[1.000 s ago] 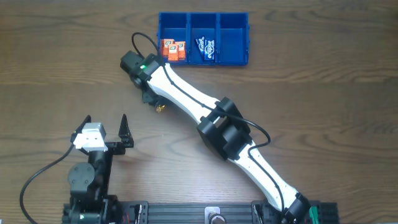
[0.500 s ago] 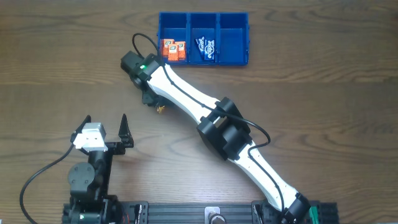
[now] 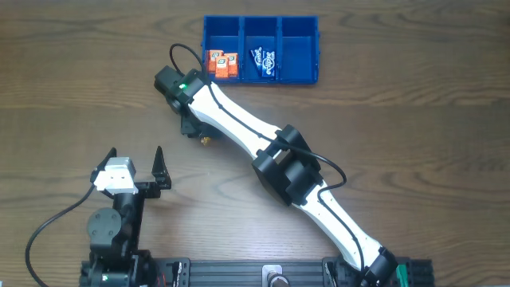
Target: Sort Candies Into Trays
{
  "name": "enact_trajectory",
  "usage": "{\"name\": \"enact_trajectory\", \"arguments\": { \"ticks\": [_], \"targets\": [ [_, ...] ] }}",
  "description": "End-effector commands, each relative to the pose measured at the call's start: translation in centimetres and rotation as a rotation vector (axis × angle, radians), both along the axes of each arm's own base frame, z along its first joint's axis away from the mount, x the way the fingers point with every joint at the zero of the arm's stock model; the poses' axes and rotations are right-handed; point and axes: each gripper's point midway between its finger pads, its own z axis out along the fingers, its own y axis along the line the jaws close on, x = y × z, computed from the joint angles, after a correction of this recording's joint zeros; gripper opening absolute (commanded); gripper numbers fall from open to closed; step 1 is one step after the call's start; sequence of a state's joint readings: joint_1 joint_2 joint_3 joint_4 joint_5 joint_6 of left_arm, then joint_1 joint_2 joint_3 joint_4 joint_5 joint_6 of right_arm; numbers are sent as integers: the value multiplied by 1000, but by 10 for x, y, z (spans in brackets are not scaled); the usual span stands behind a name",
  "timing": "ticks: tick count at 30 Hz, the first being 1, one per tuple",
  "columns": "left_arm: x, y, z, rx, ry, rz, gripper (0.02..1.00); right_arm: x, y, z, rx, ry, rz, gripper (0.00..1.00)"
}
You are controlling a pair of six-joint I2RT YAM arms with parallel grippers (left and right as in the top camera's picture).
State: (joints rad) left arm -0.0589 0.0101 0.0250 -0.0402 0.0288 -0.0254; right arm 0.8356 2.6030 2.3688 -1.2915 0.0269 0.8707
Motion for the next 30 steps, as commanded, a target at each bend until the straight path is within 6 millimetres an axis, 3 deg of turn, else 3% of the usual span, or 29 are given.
{"name": "enact_trajectory", "arguments": {
  "ticks": [1,13,17,21,23,27,30],
  "targets": [
    [-1,3,-18,7,52,12,998,0,1,4,8,-2,-19,286],
    [-1,3,-18,7,52,12,998,1,1,3,3,-9,-7,200],
    [-1,3,-18,7,52,12,998,4,2,17,16,-31,52,180],
    [-1,3,-18,7,52,12,998,24,-8,65,26,-150,120,167],
    [-1,3,-18,7,52,12,998,41,-23,98,23,-231,128,167],
    [-1,3,-18,7,52,12,998,80,-74,162,2,-383,88,167],
    [-1,3,-18,7,52,12,998,111,-125,189,-42,-459,21,167]
  ]
}}
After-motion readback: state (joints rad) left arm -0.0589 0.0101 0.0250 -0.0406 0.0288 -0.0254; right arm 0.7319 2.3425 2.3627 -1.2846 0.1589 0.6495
